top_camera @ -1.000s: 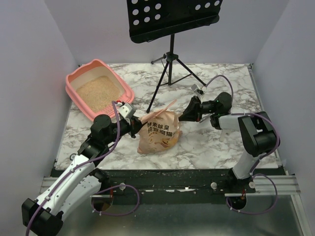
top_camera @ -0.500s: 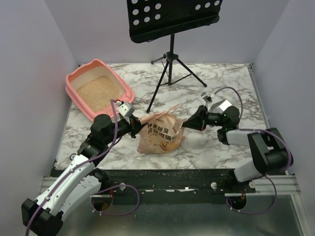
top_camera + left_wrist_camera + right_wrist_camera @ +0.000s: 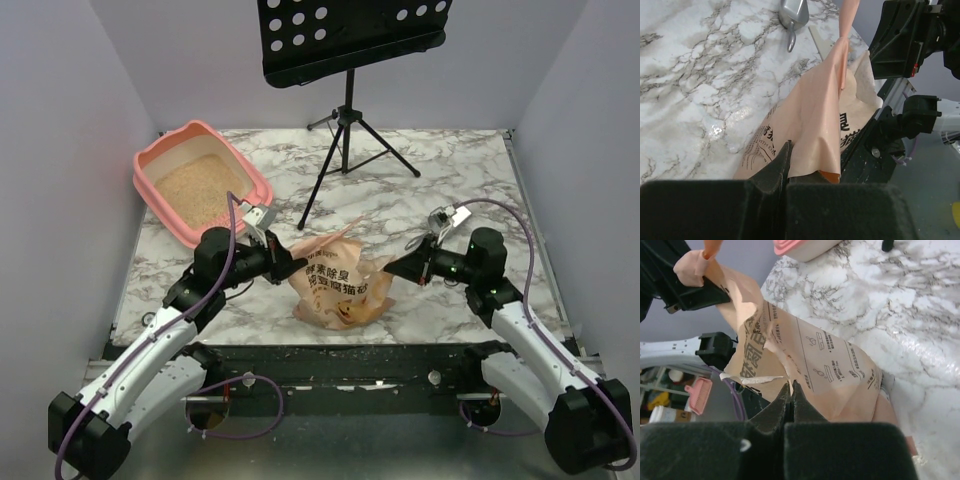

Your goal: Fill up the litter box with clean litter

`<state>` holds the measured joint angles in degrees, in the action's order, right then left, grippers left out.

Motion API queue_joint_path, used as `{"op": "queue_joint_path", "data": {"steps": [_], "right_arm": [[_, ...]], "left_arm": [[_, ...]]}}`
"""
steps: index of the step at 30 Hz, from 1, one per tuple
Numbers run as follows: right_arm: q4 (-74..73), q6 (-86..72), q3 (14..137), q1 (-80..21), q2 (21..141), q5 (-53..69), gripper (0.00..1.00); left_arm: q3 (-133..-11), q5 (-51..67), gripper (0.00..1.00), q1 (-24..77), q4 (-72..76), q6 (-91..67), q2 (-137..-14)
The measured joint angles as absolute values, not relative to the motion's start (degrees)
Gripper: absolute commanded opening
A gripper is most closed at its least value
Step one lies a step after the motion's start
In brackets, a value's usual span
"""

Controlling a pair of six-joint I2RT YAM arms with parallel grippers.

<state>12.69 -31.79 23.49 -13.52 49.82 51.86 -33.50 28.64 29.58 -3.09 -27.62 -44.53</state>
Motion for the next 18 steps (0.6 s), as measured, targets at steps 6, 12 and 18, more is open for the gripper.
{"op": "queue_joint_path", "data": {"steps": [6, 12, 18], "right_arm": [[6.48, -36.93, 20.10, -12.19, 44.75, 50.43, 0.01], [-4.95, -38.98, 19.53, -11.88, 36.18, 50.26, 0.01], [-12.10, -41.56, 18.02, -11.88, 30.83, 52.64, 0.01]], "left_arm": [[-32.93, 29.36, 0.00, 29.58, -6.92, -31.35, -41.93], [-29.39, 34.26, 0.00, 28.71, -8.34, -36.67, -40.29], [-25.63, 40.56, 0.00, 28.27, -9.30, -43.38, -42.11]]}}
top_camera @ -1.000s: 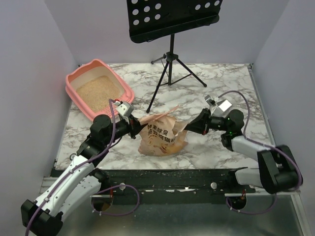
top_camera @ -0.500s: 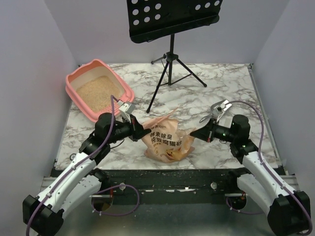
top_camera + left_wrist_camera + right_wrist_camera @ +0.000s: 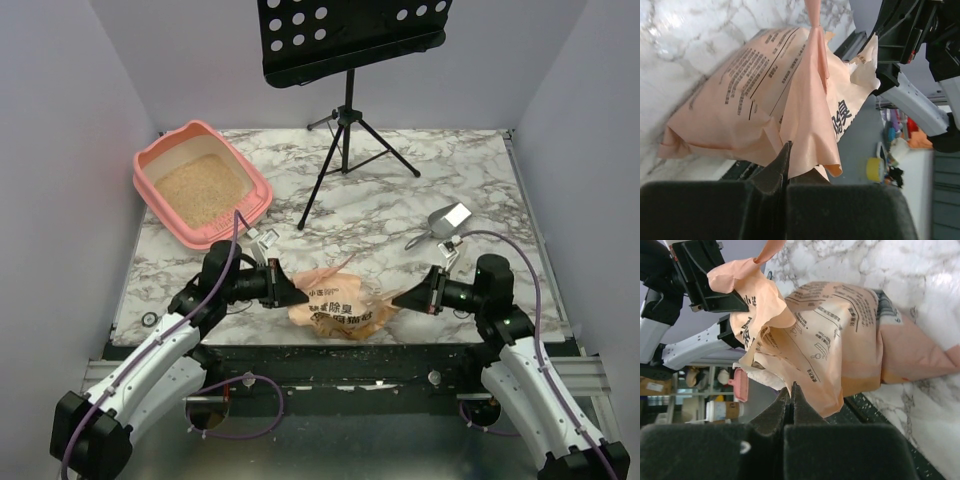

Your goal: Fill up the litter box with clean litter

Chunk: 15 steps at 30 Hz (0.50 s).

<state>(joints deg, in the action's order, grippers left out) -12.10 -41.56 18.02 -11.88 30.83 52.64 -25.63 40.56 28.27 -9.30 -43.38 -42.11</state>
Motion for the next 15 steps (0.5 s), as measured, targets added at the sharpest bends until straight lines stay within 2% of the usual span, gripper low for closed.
{"op": "queue_joint_path", "data": {"steps": [7, 15], "right_arm": [[-21.17, -43.33, 16.38, -11.88, 25.98, 53.69, 0.01], [-36.03, -39.90, 19.09, -11.92, 22.20, 51.90, 0.01]], "left_arm": [[-24.77, 45.84, 0.00, 26.83, -12.91, -45.95, -44.03], [-25.34, 47.00, 0.00, 24.21, -21.61, -45.23, -40.84]]}}
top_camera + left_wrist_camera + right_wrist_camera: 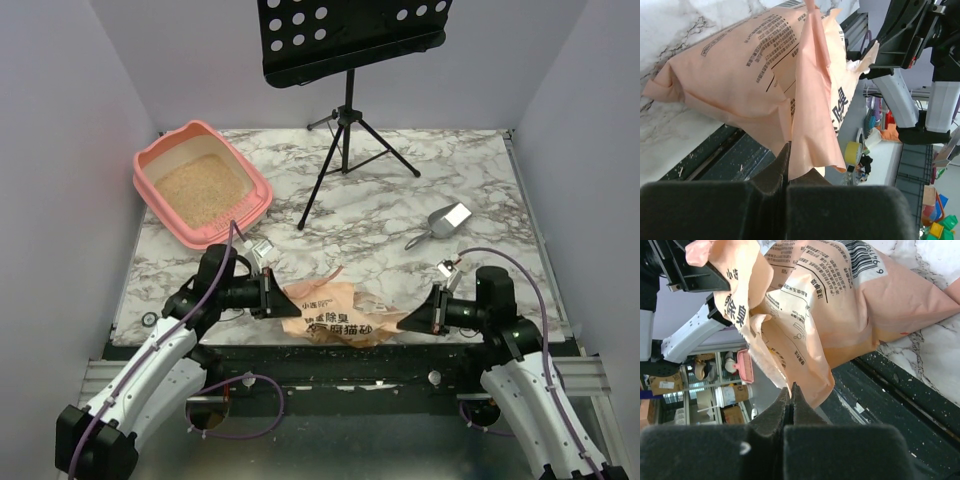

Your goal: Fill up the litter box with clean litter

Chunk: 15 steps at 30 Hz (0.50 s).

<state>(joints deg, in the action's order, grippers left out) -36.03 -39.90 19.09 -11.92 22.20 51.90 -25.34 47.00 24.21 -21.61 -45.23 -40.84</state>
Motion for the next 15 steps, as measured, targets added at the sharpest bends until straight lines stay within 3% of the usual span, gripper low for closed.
{"op": "queue_joint_path", "data": {"steps": [11, 15], "right_arm": [[-41.89, -39.62, 17.80, -11.94, 17.15, 49.67, 0.01], [-43.59, -38.37, 20.01, -11.94, 18.26, 46.33, 0.21]], "left_arm": [[-25.76, 46.74, 0.00, 22.44, -30.63, -43.09, -39.16], [-25.76, 46.76, 0.00, 22.39, -31.03, -42.65, -39.40]]}}
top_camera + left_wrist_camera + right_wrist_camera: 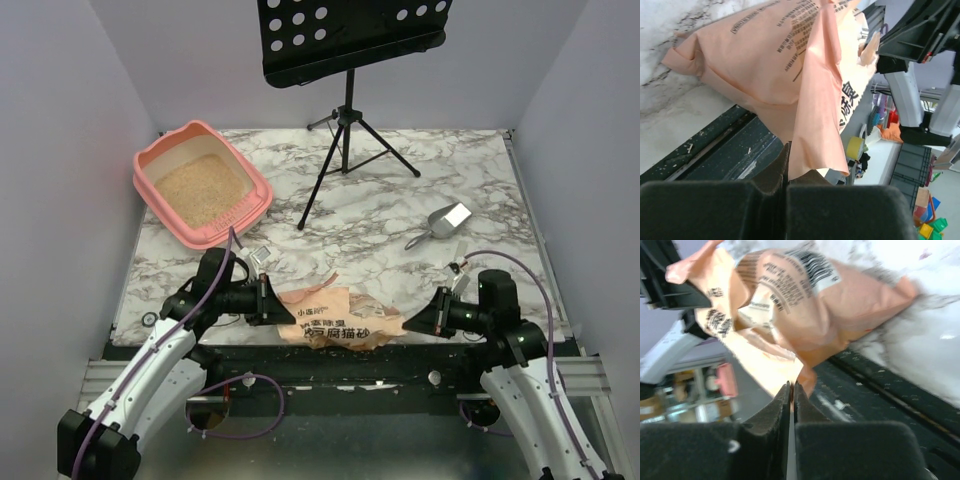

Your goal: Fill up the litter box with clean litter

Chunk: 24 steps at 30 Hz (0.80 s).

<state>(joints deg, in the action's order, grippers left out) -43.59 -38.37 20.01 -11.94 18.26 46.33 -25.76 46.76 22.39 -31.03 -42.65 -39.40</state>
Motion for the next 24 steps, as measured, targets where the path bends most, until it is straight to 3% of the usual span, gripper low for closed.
{"op": "queue_joint_path", "data": {"steps": [3, 8, 18, 24], "right_arm": [[-45.15, -35.35, 23.70, -11.92, 21.19, 42.59, 0.35], [-44.05, -31.05, 29.23, -11.88, 26.55, 41.52, 0.44], [-35.94, -26.04, 37.78, -13.80, 32.29, 43.48, 0.44], [-27.99, -25.04, 38.68, -28.08, 43.46, 41.76, 0.45]], "left_arm": [[-25.76, 46.65, 0.00, 21.78, -31.83, -41.54, -40.18], [-25.76, 46.33, 0.00, 21.69, -32.75, -41.10, -40.62], [-25.76, 46.24, 0.00, 21.47, -32.62, -41.21, -42.33], [-25.76, 46.13, 0.00, 21.45, -32.47, -41.45, -43.00]]}}
